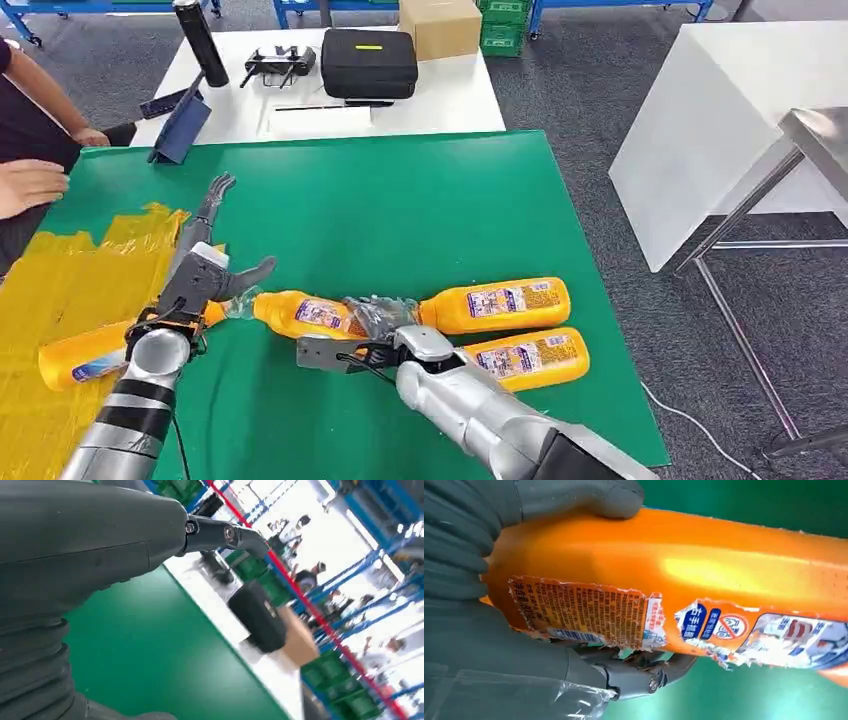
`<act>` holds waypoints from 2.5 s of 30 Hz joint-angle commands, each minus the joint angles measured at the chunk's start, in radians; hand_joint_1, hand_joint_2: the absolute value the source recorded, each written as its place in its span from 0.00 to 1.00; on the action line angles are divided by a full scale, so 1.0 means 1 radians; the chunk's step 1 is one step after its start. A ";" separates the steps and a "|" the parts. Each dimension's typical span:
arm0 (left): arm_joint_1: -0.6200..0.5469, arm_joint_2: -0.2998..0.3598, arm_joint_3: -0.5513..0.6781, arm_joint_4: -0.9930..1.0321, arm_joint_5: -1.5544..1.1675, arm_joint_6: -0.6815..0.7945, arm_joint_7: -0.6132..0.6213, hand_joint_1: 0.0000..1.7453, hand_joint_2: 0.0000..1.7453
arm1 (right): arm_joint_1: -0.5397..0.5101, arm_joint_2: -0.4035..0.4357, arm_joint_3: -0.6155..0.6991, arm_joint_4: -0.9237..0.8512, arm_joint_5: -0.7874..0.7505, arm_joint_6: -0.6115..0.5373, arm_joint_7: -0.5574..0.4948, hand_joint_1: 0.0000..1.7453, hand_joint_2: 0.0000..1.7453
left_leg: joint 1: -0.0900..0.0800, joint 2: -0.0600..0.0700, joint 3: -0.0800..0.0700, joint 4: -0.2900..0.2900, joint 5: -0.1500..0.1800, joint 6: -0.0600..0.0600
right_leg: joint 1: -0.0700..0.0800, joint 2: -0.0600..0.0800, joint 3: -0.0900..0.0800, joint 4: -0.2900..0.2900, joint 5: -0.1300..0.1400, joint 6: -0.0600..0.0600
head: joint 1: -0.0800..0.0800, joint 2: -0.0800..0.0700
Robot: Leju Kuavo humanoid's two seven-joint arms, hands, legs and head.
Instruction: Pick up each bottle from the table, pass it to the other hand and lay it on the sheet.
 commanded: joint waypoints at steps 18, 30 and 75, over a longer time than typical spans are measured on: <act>0.547 -0.024 0.341 -0.337 0.911 -0.686 0.068 0.00 1.00 | 0.414 -0.142 -0.401 -0.816 -0.359 -0.113 -0.530 1.00 1.00 | 0.000 -0.001 -0.012 0.000 -0.002 -0.002 | 0.000 -0.002 -0.012 0.000 -0.003 0.000 | 0.000 0.000; 0.591 0.033 0.205 -0.341 1.007 -0.748 0.081 0.00 1.00 | 0.373 -0.105 -0.168 -0.695 -0.242 -0.029 -0.480 1.00 1.00 | 0.001 -0.001 -0.011 0.000 -0.002 -0.001 | 0.001 -0.001 -0.010 0.000 -0.002 -0.001 | 0.000 0.000; 0.635 0.106 0.148 -0.350 1.051 -0.797 0.020 1.00 1.00 | 0.269 -0.052 0.171 -0.453 -0.110 0.063 -0.461 1.00 1.00 | 0.002 -0.003 -0.009 0.000 -0.002 -0.002 | 0.003 -0.003 -0.008 -0.001 -0.003 -0.001 | 0.001 0.000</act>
